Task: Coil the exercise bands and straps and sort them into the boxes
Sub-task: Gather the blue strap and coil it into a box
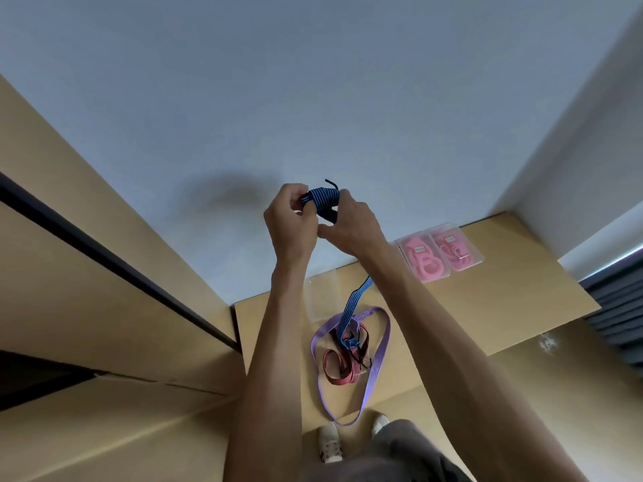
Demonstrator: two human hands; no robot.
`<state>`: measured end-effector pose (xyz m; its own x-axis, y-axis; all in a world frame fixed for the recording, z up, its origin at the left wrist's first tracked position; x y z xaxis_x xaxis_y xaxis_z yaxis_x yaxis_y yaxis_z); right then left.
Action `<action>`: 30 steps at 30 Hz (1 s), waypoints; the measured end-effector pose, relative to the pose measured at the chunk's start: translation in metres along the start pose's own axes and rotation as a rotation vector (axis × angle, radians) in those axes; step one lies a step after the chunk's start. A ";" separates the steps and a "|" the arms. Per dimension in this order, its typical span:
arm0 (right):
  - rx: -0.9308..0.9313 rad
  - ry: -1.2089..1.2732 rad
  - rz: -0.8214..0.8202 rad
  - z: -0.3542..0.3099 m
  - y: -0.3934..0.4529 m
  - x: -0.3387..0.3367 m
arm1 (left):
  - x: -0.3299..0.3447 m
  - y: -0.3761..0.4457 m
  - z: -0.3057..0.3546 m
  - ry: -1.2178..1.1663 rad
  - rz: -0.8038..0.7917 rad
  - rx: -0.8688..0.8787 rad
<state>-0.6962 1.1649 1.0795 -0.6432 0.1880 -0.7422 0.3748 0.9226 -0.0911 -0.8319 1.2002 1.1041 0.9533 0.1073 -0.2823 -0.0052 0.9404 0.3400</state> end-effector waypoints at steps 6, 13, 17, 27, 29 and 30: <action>0.076 0.006 0.319 0.013 -0.032 0.006 | 0.009 -0.006 0.000 0.175 -0.099 0.090; 0.017 -0.272 0.246 0.004 -0.028 0.013 | 0.017 -0.005 -0.008 0.288 -0.233 0.126; -0.046 -0.480 0.124 -0.003 -0.027 0.028 | 0.018 -0.016 -0.021 0.294 -0.307 0.145; -0.088 -0.461 0.074 0.015 -0.048 0.056 | 0.005 -0.040 -0.036 0.281 -0.394 0.241; -0.073 -0.433 0.061 0.017 -0.050 0.055 | 0.011 -0.042 -0.036 0.327 -0.465 0.257; -0.069 -0.420 0.048 0.017 -0.050 0.053 | 0.014 -0.042 -0.037 0.346 -0.511 0.263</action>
<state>-0.7379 1.1236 1.0331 -0.2927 0.0915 -0.9518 0.3428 0.9393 -0.0152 -0.8292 1.1739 1.0526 0.6642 -0.1921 -0.7225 0.5365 0.7955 0.2817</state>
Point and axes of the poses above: each hand's wrist, its own y-axis towards the middle knuckle, its own x-axis out of the palm, z = x × y, the point moved 9 cm from there along y, towards the middle knuckle, and after that the axes turned 2 degrees about x, right-handed, at the moved point
